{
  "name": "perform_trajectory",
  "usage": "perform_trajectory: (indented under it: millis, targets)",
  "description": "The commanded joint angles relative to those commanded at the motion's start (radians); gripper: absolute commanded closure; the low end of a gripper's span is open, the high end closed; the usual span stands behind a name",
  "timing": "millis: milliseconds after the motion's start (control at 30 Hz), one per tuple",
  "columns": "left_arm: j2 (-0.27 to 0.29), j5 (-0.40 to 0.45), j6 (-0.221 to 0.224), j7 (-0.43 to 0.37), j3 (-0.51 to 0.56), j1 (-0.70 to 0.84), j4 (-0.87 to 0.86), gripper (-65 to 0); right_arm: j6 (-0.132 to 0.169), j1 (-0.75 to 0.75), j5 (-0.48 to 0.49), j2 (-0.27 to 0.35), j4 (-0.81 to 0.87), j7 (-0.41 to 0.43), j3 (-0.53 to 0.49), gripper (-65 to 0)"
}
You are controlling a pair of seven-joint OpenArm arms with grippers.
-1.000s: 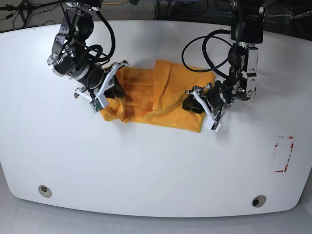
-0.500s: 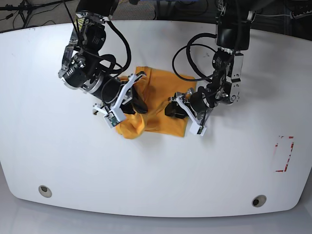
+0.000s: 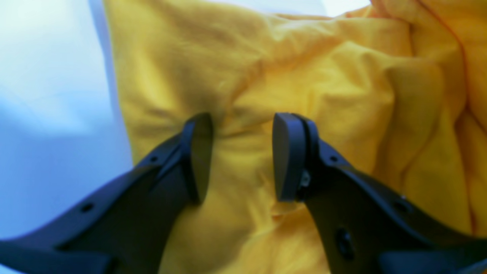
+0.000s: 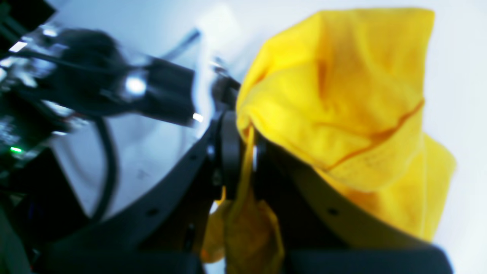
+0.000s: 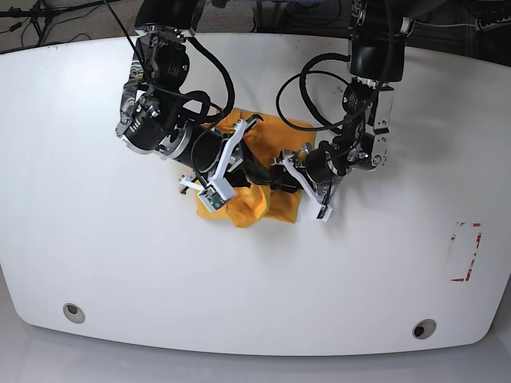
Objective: Fold the T-shirt properly
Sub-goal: 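Fold both shirt ends together with both grippers into a bundle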
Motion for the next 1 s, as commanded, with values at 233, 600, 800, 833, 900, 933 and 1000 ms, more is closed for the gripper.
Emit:
perform_trajectory:
  millis: [233,600,800,833,900,933,1000]
  targets:
    - [0.0,-0.003,0.0,0.0,-0.002,0.002,0.002,-25.4,0.0,0.0,-0.002,-0.018,-0.052,0.068,-0.029,0.0]
    - [0.0,-0.008,0.0,0.0,-0.006,0.002,0.006,-25.4,0.0,0.034,-0.002,0.02,-0.204,0.176,-0.029,-2.5]
    - [0.0,-0.009,0.0,0.0,-0.008,0.002,0.009,-25.4,0.0,0.052,-0.002,0.032,-0.216,0.186,-0.025,-26.0]
    - [0.0,-0.009,-0.002,0.0,-0.008,0.002,0.009,-25.4,0.0,0.052,0.0,0.037,-0.213,0.186,-0.025,-28.7]
    - [0.0,-0.011,-0.002,0.0,-0.008,0.002,0.025,-25.4,0.0,0.051,0.003,0.041,-0.196,0.186,-0.026,-35.5]
    - [0.0,-0.011,-0.003,0.0,-0.008,0.002,0.037,-25.4,0.0,0.049,0.003,0.044,-0.186,0.186,-0.026,-38.4]
    - [0.002,-0.018,-0.003,0.0,-0.009,0.002,0.066,-25.4,0.0,0.046,0.003,0.048,-0.17,0.186,-0.026,-41.2]
